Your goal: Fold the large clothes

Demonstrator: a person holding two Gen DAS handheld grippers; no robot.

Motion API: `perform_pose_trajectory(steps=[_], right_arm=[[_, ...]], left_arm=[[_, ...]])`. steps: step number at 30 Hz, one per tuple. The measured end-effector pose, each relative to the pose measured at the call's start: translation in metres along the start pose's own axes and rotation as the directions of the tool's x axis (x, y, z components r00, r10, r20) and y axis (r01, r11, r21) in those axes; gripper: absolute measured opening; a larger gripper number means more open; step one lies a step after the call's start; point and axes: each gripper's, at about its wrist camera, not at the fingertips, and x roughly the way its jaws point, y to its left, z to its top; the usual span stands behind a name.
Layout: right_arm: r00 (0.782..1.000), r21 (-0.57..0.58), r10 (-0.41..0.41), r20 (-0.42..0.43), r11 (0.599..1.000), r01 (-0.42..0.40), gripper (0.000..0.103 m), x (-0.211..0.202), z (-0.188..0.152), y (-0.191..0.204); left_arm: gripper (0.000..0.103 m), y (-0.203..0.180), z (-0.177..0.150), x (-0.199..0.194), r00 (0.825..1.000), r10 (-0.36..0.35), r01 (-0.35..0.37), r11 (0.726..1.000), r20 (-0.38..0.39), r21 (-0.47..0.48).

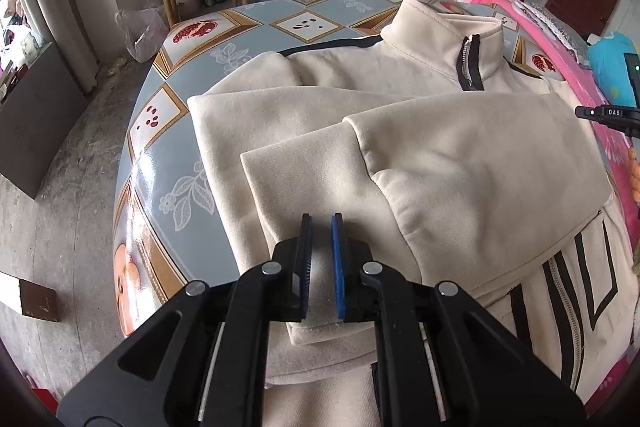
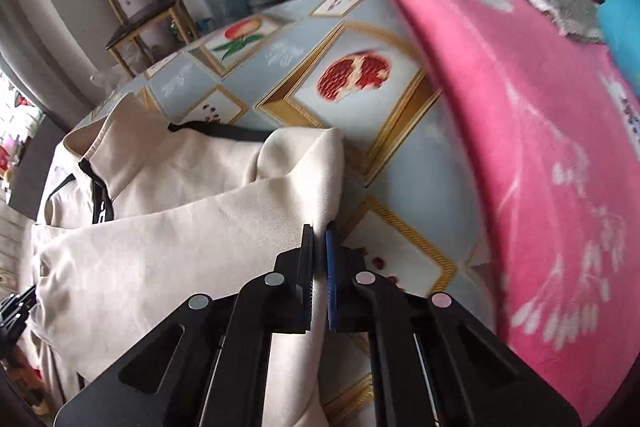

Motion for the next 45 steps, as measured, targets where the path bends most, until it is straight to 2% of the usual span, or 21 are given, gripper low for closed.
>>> perform_pose_trajectory(steps=[3,5,9,12,15,16,18,20,23,24,25,26,27,29,31,32,34,39,45], right_arm=[[0.998,-0.061,-0.068,-0.009,0.996,0.067,0.005,0.01,-0.006,0.006],[0.994,-0.076,-0.109,0.008,0.991,0.11,0.007,0.002,-0.005,0.012],[0.978,-0.136,-0.173,0.114,0.973,0.188,0.011,-0.042,-0.017,0.033],[0.991,-0.204,-0.079,0.111,0.974,0.101,0.014,-0.058,-0.038,0.05],[0.999,-0.225,0.031,0.021,0.974,-0.026,0.017,-0.053,-0.072,0.058],[0.999,-0.22,0.038,-0.009,0.975,-0.039,0.017,-0.047,-0.079,0.057],[0.998,-0.208,0.015,-0.057,0.978,-0.027,0.017,-0.033,-0.096,0.048],[0.999,-0.179,0.004,-0.048,0.984,-0.012,0.025,-0.042,-0.098,0.041],[0.998,-0.123,0.055,-0.022,0.991,-0.057,0.027,-0.067,-0.1,0.036],[0.997,-0.123,0.075,-0.009,0.99,-0.076,0.031,-0.074,-0.104,0.038],[0.996,-0.126,0.084,-0.001,0.988,-0.084,0.041,-0.079,-0.109,0.041],[0.996,-0.134,0.085,0.003,0.987,-0.084,0.049,-0.081,-0.115,0.045],[0.997,-0.14,0.077,-0.001,0.987,-0.076,0.049,-0.081,-0.119,0.048],[0.998,-0.14,0.057,-0.024,0.988,-0.059,0.049,-0.08,-0.131,0.055],[0.997,-0.128,0.079,-0.024,0.988,-0.082,0.049,-0.093,-0.147,0.062],[0.996,-0.127,0.086,-0.016,0.988,-0.087,0.053,-0.101,-0.155,0.064],[0.996,-0.127,0.089,0.014,0.988,-0.086,0.065,-0.119,-0.177,0.068],[0.997,-0.155,0.082,-0.005,0.985,-0.082,0.071,-0.136,-0.226,0.082],[0.998,-0.149,0.053,-0.022,0.987,-0.056,0.072,-0.127,-0.253,0.086]], left_arm=[[0.009,0.001,0.0,0.0,1.0,-0.007,0.007,1.0,0.004,-0.002],[0.009,0.001,0.001,-0.003,1.0,-0.009,0.009,1.0,0.003,0.001],[0.009,-0.001,0.001,-0.023,0.998,-0.033,0.032,0.999,0.051,0.021],[0.017,-0.009,-0.001,-0.025,0.998,-0.038,0.036,0.998,0.043,0.055],[0.021,-0.014,-0.009,-0.011,1.0,0.009,-0.008,0.997,-0.015,0.073],[0.021,-0.012,-0.012,-0.007,0.999,0.022,-0.02,0.998,-0.026,0.066],[0.021,-0.007,-0.015,-0.009,1.0,0.002,-0.001,0.999,-0.011,0.036],[0.021,-0.005,-0.015,-0.016,1.0,0.003,-0.003,1.0,-0.008,0.018],[0.023,-0.011,-0.015,-0.035,1.0,0.008,-0.009,0.999,0.029,0.045],[0.029,-0.016,-0.016,-0.044,0.999,-0.004,0.001,0.998,0.049,0.056],[0.038,-0.02,-0.016,-0.049,0.998,-0.01,0.006,0.998,0.06,0.064],[0.042,-0.027,-0.018,-0.054,0.997,-0.019,0.013,0.997,0.071,0.077],[0.047,-0.034,-0.019,-0.055,0.997,-0.026,0.019,0.996,0.07,0.092],[0.048,-0.049,-0.023,-0.052,0.999,-0.017,0.012,0.993,0.039,0.116],[0.054,-0.064,-0.032,-0.05,1.0,-0.017,0.017,0.991,-0.003,0.132],[0.061,-0.069,-0.038,-0.052,1.0,-0.019,0.021,0.99,-0.014,0.138],[0.066,-0.081,-0.052,-0.057,0.999,-0.027,0.031,0.987,-0.027,0.16],[0.069,-0.105,-0.094,-0.064,0.997,-0.032,0.045,0.979,-0.066,0.2],[0.072,-0.121,-0.134,-0.062,0.995,-0.011,0.031,0.978,-0.096,0.204]])
